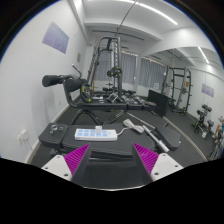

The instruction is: Unplug charger

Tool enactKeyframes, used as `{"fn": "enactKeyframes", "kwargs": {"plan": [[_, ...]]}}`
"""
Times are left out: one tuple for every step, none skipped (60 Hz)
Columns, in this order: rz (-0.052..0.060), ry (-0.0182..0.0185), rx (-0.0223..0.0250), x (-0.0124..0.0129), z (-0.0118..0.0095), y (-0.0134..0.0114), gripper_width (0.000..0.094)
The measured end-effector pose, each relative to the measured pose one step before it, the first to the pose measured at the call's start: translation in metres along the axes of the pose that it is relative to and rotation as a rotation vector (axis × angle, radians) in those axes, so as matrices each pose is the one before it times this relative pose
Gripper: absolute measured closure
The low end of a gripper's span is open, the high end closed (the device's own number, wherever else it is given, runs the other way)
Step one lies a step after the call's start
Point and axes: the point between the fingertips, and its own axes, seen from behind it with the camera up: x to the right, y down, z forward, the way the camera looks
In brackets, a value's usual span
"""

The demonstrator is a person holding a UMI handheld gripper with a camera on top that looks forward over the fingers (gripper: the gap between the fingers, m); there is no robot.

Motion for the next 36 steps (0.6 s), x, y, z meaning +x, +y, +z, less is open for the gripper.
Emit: {"fn": "enactKeyframes", "kwargs": {"plan": [[-0.0012,-0.00914,0.00269,-0.00289,0.00097,-0.00074,0.0078],[-0.0025,-0.00941,0.00408,-0.00297,0.00146,-0.00121,0.0080],[-0.0032,-0.00912,0.00454,-0.00314,0.00213,-0.00125,0.0080],[-0.0028,-0.00816,0.00480,-0.00309,0.00296,-0.00141,0.0079],[-0.0021,-0.00753,0.00488,-0.00318,0.00417,-0.00172,0.0080],[-0.0010,-0.00948,0.00524,-0.00337,0.00054,-0.00068,0.0080],[-0.0021,-0.00696,0.00667,-0.00840,0.02531,0.00101,0.0079],[-0.0018,-0.00878,0.00373,-0.00315,0.00604,-0.00062,0.0080],[-0.0010,-0.00862,0.00238,-0.00282,0.00505,0.00006,0.0080],[0.0006,-0.00764,0.00147,-0.00268,0.00632,-0.00045,0.0080],[0.0018,-0.00754,0.00170,-0.00297,0.00653,0.00008,0.0080],[0.0014,-0.00918,0.00024,0.00105,-0.00751,-0.00244,0.0082],[0.0015,-0.00586,0.00540,-0.00959,0.01708,0.00162,0.0080],[0.0006,-0.00813,0.00270,-0.00270,0.00660,-0.00006,0.0080],[-0.0001,-0.00732,0.00270,-0.00212,0.00691,-0.00020,0.0080],[-0.0002,-0.00680,0.00286,-0.00223,0.00705,-0.00003,0.0081],[0.0010,-0.00644,0.00264,-0.00247,0.00742,0.00041,0.0080],[-0.0002,-0.00623,0.00247,0.00074,0.00331,0.00199,0.0081],[0.0048,-0.00577,0.00460,-0.00531,0.01073,-0.00146,0.0081],[0.0035,-0.00629,0.00428,-0.00157,0.00730,0.00009,0.0081],[0.0031,-0.00506,0.00299,-0.00110,0.00738,0.00032,0.0081],[0.0022,-0.00440,0.00132,-0.00097,0.00777,0.00068,0.0080],[0.0015,-0.00338,0.00057,-0.00039,0.00815,0.00091,0.0082],[0.0015,-0.00158,0.00023,-0.00006,0.00833,0.00099,0.0080],[0.0020,-0.00050,0.00071,-0.00006,0.00887,0.00085,0.0080],[0.0013,0.00041,0.00048,0.00018,0.00915,0.00101,0.0082],[0.0005,0.00024,0.00291,0.00245,0.00924,0.00345,0.0080],[-0.0024,0.00059,-0.00100,-0.00016,0.00824,0.00113,0.0080],[-0.0017,-0.00022,-0.00087,0.00039,0.00924,0.00137,0.0080],[-0.0014,-0.00053,-0.00099,0.00091,0.00902,0.00164,0.0081],[-0.0007,-0.00020,-0.00006,0.00073,0.00968,0.00124,0.0080],[-0.0005,-0.00048,0.00052,0.00071,0.00980,0.00132,0.0081],[-0.0005,-0.00163,0.00092,0.00022,0.01011,0.00115,0.0081],[0.0002,-0.00346,0.00181,-0.00031,0.00983,0.00096,0.0081],[0.0003,-0.00342,0.00169,-0.00018,0.00966,0.00093,0.0081],[0.0007,-0.00326,0.00199,0.00192,0.00975,0.00136,0.0081]]}}
